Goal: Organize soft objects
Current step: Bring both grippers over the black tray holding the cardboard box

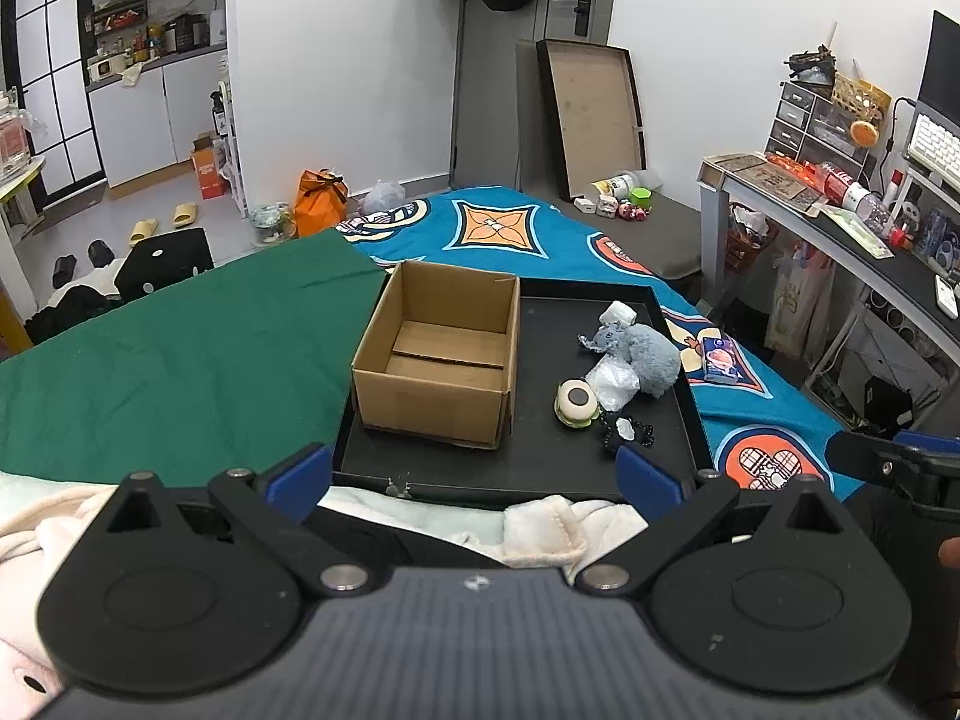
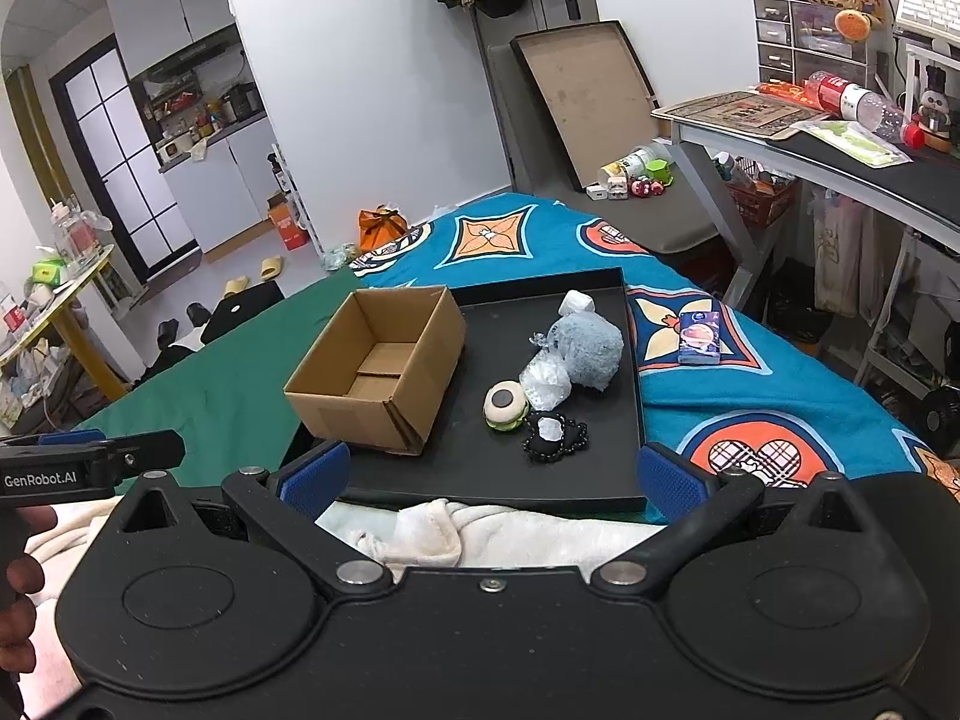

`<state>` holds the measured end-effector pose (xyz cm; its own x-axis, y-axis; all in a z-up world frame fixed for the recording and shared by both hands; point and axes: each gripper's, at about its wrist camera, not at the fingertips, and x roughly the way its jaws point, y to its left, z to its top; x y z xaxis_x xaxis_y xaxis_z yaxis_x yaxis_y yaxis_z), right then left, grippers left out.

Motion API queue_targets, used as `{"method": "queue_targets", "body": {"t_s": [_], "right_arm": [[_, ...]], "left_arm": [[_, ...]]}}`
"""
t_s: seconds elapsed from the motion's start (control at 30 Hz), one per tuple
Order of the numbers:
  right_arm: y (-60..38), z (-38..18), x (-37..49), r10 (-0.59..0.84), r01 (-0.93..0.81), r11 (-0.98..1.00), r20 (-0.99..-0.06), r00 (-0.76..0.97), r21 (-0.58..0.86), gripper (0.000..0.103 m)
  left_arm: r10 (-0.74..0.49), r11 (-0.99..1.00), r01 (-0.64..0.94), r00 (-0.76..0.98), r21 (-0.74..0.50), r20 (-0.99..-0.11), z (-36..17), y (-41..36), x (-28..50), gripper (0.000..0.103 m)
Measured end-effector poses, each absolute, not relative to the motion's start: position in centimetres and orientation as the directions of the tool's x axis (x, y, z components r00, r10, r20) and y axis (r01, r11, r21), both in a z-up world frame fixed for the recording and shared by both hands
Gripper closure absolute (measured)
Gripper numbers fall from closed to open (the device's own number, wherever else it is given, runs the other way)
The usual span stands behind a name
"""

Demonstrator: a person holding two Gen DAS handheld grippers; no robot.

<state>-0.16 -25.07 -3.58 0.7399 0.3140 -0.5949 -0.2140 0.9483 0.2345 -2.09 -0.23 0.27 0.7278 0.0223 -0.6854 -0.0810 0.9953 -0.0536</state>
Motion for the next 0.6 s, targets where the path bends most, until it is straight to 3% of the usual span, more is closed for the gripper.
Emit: {"method": "queue_targets", "body": {"t_s": [0.6], "right_arm": [[-25.0, -2.9, -1.6, 0.296, -0.223, 0.955, -0.591, 0.750, 0.195, 0.000]], "left_arm": [[0.026, 0.997, -0.072, 0.728, -0.039, -0.685, 0.3, -0.5, -3.2, 0.003]]}}
